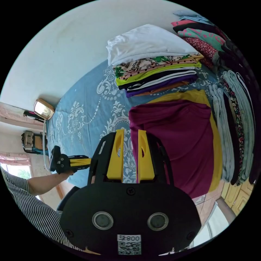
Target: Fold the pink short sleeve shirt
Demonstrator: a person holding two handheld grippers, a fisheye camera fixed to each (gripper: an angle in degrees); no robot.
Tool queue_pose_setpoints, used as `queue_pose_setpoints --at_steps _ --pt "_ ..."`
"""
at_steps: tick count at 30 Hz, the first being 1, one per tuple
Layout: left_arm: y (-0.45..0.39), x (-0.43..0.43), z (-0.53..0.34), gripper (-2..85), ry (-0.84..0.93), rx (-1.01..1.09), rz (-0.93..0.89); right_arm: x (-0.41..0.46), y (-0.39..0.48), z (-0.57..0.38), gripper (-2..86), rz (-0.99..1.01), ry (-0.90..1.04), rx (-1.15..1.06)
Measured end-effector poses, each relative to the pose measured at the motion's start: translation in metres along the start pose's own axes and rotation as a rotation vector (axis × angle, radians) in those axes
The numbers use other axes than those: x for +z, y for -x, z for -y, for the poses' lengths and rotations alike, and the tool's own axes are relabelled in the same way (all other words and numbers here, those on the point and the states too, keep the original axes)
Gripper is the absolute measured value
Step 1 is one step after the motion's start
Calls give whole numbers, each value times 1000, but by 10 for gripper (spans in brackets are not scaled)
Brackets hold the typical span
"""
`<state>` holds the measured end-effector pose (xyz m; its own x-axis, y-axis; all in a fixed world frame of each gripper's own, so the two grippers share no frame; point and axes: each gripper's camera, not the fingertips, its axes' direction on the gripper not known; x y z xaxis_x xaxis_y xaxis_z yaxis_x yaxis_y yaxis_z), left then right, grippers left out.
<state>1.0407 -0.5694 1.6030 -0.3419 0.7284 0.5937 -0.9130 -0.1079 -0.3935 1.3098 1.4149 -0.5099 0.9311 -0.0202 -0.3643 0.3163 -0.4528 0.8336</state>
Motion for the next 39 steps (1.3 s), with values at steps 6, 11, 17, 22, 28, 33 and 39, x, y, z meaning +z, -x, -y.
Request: queue_pose_setpoints --at_steps 6,11,17,22,28,33,39 --pt "-31 -48 -61 1 -43 11 -41 -21 -6 -50 82 5 -73 134" --pt "-71 -101 -114 1 -84 53 50 -44 -27 -91 80 134 -159 272" --pt "-98 -180 -188 2 -183 68 75 -48 -32 -130 54 251 -175 383" --pt "-110 -262 -251 1 -266 77 83 -64 -16 -167 14 281 -220 400" --pt "-118 -374 -322 0 -318 115 30 -97 28 -215 3 318 -274 337" --pt "-116 -496 -421 1 -462 37 -1 -150 91 -278 1 342 -356 254" --pt "-120 -642 -562 1 -552 -66 -5 -239 174 -360 1 442 -417 129"
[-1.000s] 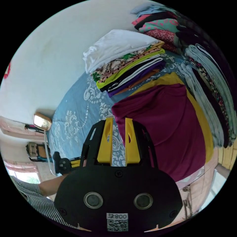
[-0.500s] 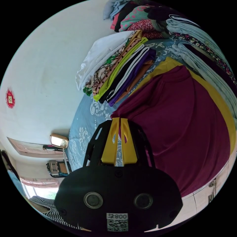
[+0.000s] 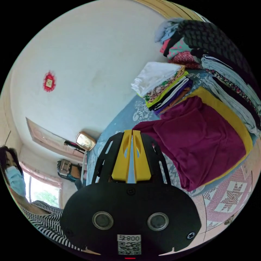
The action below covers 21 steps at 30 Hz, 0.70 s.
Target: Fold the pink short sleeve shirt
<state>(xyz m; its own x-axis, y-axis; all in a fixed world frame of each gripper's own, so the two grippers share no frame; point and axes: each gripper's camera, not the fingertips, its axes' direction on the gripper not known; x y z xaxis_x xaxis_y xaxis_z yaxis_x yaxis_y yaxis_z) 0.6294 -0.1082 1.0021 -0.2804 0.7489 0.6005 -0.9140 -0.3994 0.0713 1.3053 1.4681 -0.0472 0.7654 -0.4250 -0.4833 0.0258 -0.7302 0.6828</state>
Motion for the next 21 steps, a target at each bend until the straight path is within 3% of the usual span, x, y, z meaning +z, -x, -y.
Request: queue_pose_setpoints --at_steps 5,13,21 --pt "4 -136 -36 1 -57 -98 -41 -8 110 -58 2 89 124 -164" --pt "41 -331 -79 3 -146 -298 -63 132 262 -192 3 197 507 -331" --pt "103 -457 -63 25 -181 -440 -121 230 328 -269 2 185 744 -343"
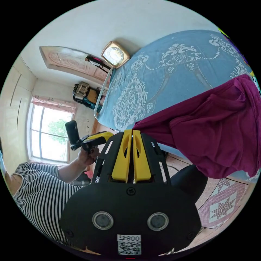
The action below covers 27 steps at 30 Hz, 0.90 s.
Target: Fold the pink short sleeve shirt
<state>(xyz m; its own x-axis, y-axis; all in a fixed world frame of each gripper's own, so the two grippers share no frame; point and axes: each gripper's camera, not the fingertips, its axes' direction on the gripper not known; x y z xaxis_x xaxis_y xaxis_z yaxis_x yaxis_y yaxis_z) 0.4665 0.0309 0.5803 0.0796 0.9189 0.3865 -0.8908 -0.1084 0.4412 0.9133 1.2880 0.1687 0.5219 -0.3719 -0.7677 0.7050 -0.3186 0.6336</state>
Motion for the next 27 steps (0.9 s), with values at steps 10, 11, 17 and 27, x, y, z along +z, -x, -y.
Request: queue_pose_setpoints --at_steps 10,11,17,27 --pt "41 -24 163 71 141 -154 -290 27 35 50 2 3 54 14" --pt "41 -26 173 68 151 -156 -297 29 37 54 2 0 63 11" --pt "37 -68 253 24 251 -121 -245 38 60 94 3 -14 102 -14" --pt "68 -243 339 9 32 -235 -316 -22 51 159 10 -96 -10 73"
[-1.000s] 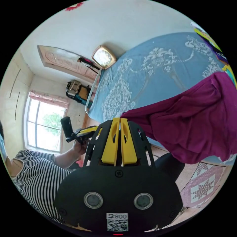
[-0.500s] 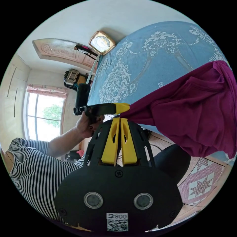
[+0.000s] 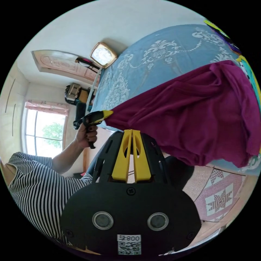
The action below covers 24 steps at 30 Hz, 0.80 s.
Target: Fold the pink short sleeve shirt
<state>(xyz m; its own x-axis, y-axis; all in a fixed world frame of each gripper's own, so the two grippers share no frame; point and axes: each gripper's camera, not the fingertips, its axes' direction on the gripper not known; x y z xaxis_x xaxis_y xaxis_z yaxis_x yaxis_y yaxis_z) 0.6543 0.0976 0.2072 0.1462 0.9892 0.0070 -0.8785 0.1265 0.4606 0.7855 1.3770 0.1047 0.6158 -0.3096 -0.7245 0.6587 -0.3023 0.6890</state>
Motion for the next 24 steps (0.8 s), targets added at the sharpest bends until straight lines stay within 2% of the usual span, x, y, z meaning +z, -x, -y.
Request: queue_pose_setpoints --at_steps 4,7,15,20,24 --pt "-19 -54 24 8 -7 -28 15 -13 19 37 48 -117 -60 -11" --pt "-39 -82 41 8 -9 -38 -11 3 46 72 76 -174 -7 -60" --pt "-113 -163 98 8 6 12 -18 31 79 137 54 -307 128 -82" --pt "-148 -237 127 7 -61 6 -77 -12 89 166 22 -312 113 -109" --pt "-182 -329 149 7 -186 16 -146 -100 103 197 14 -329 -23 -150"
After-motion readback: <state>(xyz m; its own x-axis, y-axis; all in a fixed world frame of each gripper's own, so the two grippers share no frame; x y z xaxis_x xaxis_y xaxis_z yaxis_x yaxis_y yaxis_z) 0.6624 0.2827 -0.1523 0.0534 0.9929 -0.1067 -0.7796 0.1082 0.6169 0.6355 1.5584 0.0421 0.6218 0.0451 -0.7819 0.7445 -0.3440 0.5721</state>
